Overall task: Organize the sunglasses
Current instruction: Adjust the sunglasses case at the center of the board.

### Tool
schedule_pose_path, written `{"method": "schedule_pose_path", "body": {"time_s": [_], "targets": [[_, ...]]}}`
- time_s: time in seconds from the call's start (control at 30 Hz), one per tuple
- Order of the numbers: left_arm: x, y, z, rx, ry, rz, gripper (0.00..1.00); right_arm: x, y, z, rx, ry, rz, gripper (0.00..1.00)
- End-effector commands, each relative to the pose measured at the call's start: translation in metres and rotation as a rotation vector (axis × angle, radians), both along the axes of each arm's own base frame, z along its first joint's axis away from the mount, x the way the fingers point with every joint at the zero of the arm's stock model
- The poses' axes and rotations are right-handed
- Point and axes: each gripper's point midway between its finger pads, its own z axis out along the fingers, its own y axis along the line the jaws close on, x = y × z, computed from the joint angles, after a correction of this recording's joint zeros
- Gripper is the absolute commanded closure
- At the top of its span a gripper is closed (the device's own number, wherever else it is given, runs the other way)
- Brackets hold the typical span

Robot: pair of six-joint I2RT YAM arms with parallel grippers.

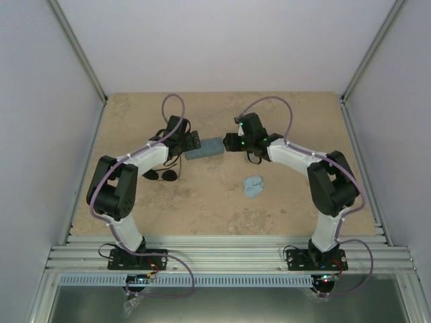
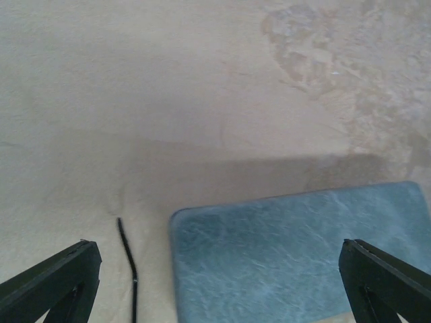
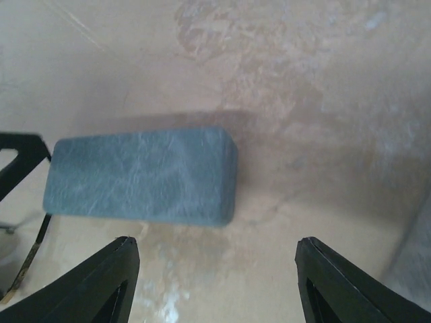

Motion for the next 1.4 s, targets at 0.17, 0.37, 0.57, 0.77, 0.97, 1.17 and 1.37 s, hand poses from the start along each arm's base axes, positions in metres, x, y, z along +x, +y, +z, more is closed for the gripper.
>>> {"method": "schedule_pose_path", "body": {"time_s": [0.17, 0.37, 0.57, 0.77, 0.97, 1.17, 1.37], "targets": [[0.006, 0.016, 0.004, -0.101, -0.056, 0.109, 0.01, 0.054, 0.022, -0.024, -0.145, -0.007, 0.058, 0.31], [-0.002, 0.037, 0.023, -0.125, -0.122, 0.203, 0.01, 0.081, 0.033, -0.045, -0.203, -0.003, 0.092, 0.31], [-0.015, 0.053, 0.054, -0.166, -0.215, 0.279, 0.01, 0.095, 0.041, -0.074, -0.244, 0.032, 0.111, 0.31], [-0.03, 0.052, 0.078, -0.247, -0.271, 0.271, 0.01, 0.087, 0.034, -0.094, -0.329, 0.053, 0.128, 0.31], [-0.04, 0.051, 0.103, -0.269, -0.317, 0.236, 0.01, 0.057, 0.027, -0.111, -0.424, 0.098, 0.173, 0.31], [-0.057, 0.056, 0.115, -0.269, -0.34, 0.226, 0.01, 0.011, 0.024, -0.115, -0.469, 0.136, 0.243, 0.31], [-0.064, 0.059, 0.119, -0.273, -0.356, 0.226, 0.0, -0.012, 0.032, -0.093, -0.381, 0.131, 0.282, 0.31]]}}
